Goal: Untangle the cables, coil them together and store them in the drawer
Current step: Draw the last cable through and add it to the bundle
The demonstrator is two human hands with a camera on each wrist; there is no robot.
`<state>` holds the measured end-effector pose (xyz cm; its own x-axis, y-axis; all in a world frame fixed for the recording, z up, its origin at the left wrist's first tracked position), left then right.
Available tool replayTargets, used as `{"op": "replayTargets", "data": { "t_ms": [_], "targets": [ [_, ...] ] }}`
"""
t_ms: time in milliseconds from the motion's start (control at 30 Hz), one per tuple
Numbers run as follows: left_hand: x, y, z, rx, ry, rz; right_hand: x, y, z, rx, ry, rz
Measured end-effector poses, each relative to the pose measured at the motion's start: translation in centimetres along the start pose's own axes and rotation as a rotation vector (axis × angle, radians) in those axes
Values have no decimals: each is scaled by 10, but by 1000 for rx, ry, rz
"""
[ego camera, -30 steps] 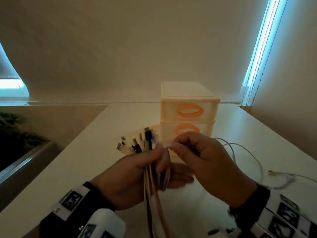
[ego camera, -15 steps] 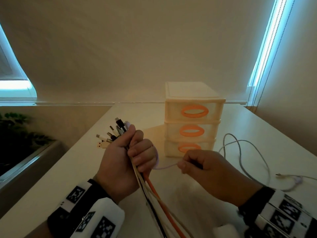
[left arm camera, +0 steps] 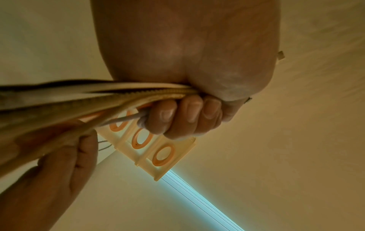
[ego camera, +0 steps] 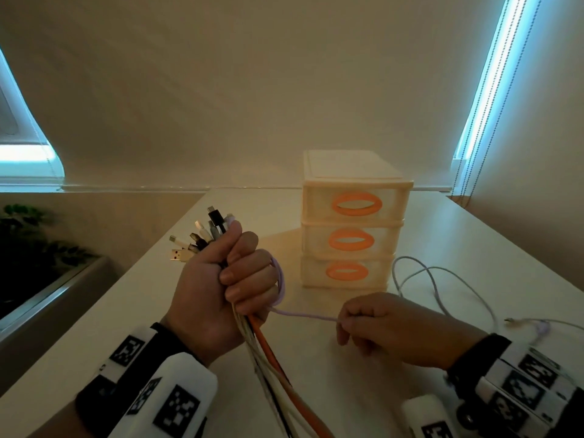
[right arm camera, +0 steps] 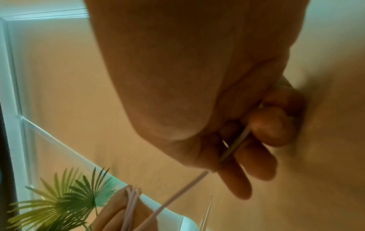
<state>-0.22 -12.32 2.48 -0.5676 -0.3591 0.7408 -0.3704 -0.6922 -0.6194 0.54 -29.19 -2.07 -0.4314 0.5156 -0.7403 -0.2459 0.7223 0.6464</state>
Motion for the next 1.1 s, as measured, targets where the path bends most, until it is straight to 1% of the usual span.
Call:
{"op": "replayTargets", "data": {
  "t_ms": [33, 100, 133, 167, 200, 267, 300, 333, 367, 433, 467, 500, 533, 567, 633, 667, 700, 733, 767, 800, 867, 900, 967, 1000, 1033, 1100],
  "targets": [
    [3, 3, 0, -39, 19, 7, -9, -4, 0, 41, -72, -80],
    [6, 13, 1, -129, 38, 48, -35, -7, -6, 121, -338, -239],
    [6, 20, 0, -171, 32, 78, -45, -3, -11, 112, -466, -258],
    [5, 27, 0, -210, 23, 120, -50, 3, -15, 65, -569, -220],
    [2, 34, -1, -243, 5, 181, -51, 11, -18, -7, -638, -123],
    [-2, 48, -3, -301, -31, 304, -47, 24, -19, -166, -703, 121],
    [-2, 52, -3, -326, -40, 316, -44, 30, -18, -237, -709, 202],
    [-1, 55, -2, -342, -64, 294, -39, 37, -18, -310, -709, 227],
    [0, 56, 0, -329, -91, 266, -35, 46, -20, -394, -707, 211],
    [-5, 49, 3, -206, -150, 231, -27, 65, -26, -565, -690, 121],
    [-8, 42, 4, -124, -153, 207, -24, 73, -29, -631, -672, 64],
    [-5, 36, 5, -65, -115, 158, -19, 78, -30, -675, -635, 21],
    [-1, 30, 6, -27, -69, 78, -14, 80, -28, -686, -566, 11],
    [1, 24, 7, 6, -73, 12, -10, 78, -24, -665, -480, 28],
    [-14, 16, 5, 87, -261, 3, -4, 71, -17, -567, -326, 59],
    [-18, 14, 2, 135, -349, 28, -2, 68, -16, -531, -281, 61],
    [-19, 12, -1, 182, -390, 39, -2, 65, -15, -504, -252, 60],
    [-21, 10, -3, 215, -404, 26, -3, 61, -14, -468, -239, 69],
    [-24, 9, -2, 222, -405, -5, -6, 56, -12, -417, -248, 72],
    [-27, 9, -1, 202, -375, -37, -9, 49, -11, -345, -266, 61],
    [-25, 11, 3, 136, -267, -58, -12, 37, -9, -217, -328, -5],
    [-24, 12, 3, 115, -221, -44, -13, 35, -9, -187, -359, -39],
    [-23, 11, 3, 100, -170, -13, -13, 41, -12, -213, -401, -85],
    [-23, 9, 2, 100, -147, -15, -11, 44, -12, -237, -376, -65],
    [-22, 6, 1, 102, -123, -28, -6, 45, -10, -251, -308, -18],
    [-21, -1, 0, 93, -85, -51, 2, 41, -7, -212, -130, 76]
  ]
}}
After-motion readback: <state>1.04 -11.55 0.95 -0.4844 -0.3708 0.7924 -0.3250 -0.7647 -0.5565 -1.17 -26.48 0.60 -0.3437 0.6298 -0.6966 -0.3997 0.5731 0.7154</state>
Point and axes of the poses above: each hand's wrist, its own z-axis towards the middle knuckle, its own x-axis out of the palm, y = z × x, the point moved 8 cm from there along z, towards the middle knuckle, and after that the axes turned 3 degrees about -x, right-handed, at the moved point
